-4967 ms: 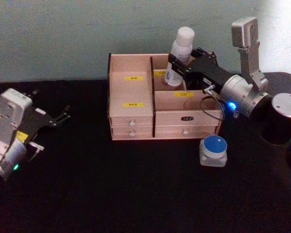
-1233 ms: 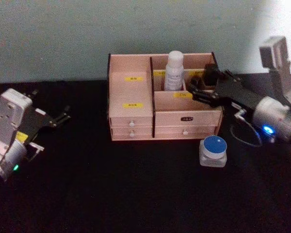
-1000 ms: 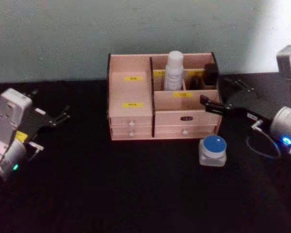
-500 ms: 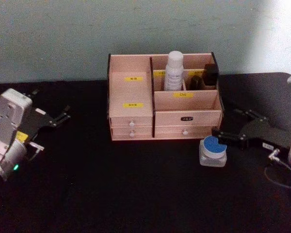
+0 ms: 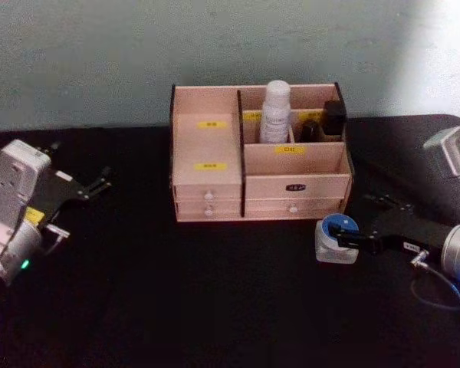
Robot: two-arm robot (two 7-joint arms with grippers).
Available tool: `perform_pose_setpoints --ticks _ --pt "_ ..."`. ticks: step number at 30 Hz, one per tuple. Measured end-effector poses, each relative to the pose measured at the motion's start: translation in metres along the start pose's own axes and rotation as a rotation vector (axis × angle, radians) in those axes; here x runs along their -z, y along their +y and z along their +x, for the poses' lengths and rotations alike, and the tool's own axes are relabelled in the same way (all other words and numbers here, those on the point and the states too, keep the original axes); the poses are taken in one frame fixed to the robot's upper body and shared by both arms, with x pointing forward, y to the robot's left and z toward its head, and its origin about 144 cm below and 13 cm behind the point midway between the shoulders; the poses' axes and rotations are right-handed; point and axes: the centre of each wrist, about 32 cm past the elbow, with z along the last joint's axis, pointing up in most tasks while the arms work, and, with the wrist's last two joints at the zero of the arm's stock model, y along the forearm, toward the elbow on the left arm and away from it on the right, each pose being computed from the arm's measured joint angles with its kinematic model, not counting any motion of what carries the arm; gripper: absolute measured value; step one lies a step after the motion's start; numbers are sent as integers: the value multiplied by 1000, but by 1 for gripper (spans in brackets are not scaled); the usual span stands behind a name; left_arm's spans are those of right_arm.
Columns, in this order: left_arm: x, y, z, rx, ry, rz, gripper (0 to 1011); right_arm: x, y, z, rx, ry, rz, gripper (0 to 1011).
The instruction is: Pick up the facial cleanser and watermelon frost from the table and place them into the tiered storage box.
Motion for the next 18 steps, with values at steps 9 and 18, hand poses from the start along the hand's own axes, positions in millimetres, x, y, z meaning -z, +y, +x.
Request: perform_pose_setpoints --ticks 9,18 --pt "0 0 0 0 0 0 1001 3 8 1 6 -1 -36 1000" --pt "0 0 0 0 0 0 1001 5 13 1 2 2 -66 1000"
